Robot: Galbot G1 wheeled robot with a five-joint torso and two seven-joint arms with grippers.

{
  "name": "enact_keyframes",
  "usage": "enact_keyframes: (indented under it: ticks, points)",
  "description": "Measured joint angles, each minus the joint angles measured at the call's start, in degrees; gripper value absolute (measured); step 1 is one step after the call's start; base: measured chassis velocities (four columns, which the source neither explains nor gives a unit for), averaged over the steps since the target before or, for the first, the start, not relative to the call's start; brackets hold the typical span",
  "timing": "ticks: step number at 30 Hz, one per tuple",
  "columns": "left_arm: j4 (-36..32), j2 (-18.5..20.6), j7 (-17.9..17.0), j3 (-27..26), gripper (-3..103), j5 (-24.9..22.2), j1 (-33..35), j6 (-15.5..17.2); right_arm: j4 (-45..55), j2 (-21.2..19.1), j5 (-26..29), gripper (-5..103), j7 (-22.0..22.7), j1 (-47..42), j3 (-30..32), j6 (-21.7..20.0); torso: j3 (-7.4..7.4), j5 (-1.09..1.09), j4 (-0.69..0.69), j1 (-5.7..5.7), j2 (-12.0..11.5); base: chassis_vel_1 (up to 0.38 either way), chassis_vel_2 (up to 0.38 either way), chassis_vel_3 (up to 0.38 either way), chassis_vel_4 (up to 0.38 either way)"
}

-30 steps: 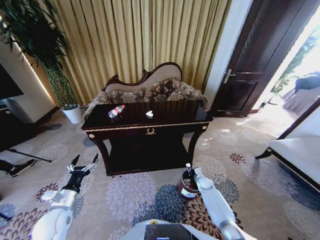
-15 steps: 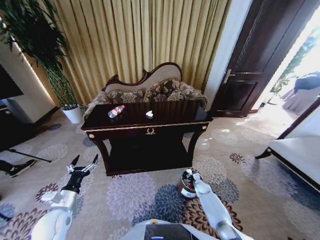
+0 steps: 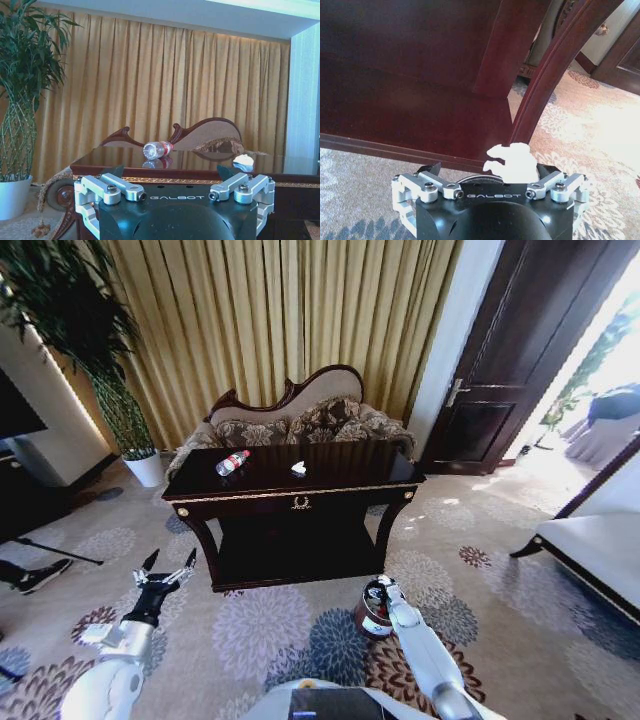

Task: Move to the front of the table and place the trash on the table into the trash bin.

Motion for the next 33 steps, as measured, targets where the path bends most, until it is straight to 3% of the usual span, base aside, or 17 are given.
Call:
enact_keyframes:
  ticks: [23,26,28,29,31,33]
  points:
    - [-0.16,-0.12,0.09,0.34,100,0.15,-0.33,-0.09,-0.19,1.62,1.22,100,0.60,0.96,-0.83,0.44,0.00,0.01,0.02,0.00,0.00,0.000,0.000,0.000,0.000]
    - [-0.06,-0.10,0.10,0.40,100,0.19,-0.44,-0.07,-0.25,2.05,1.32,100,1.24,1.18,-0.87,-1.24,0.00,0.00,-0.01,0.00,0.00,0.000,0.000,0.000,0.000]
    - [0.11,-0.05,0.11,0.42,100,0.20,-0.49,-0.04,1.70,2.50,4.55,100,1.55,0.66,-1.09,-5.57,0.00,0.00,0.00,0.00,0.00,0.000,0.000,0.000,0.000]
    - [0.19,-0.01,0.11,0.42,100,0.20,-0.50,-0.03,1.80,2.69,4.56,100,1.61,0.66,-1.11,-5.64,0.00,0.00,0.00,0.00,0.00,0.000,0.000,0.000,0.000]
    - [0.25,0.03,0.11,0.41,100,0.20,-0.50,-0.03,1.30,2.82,3.28,100,1.62,0.92,-0.91,-4.36,0.00,0.01,-0.01,0.00,0.00,0.000,0.000,0.000,0.000]
    - [0.32,0.13,0.11,0.37,100,0.17,-0.52,-0.03,-0.53,2.76,-2.00,100,1.60,1.84,-0.25,-0.10,0.00,0.00,0.01,0.00,0.00,0.000,0.000,0.000,0.000]
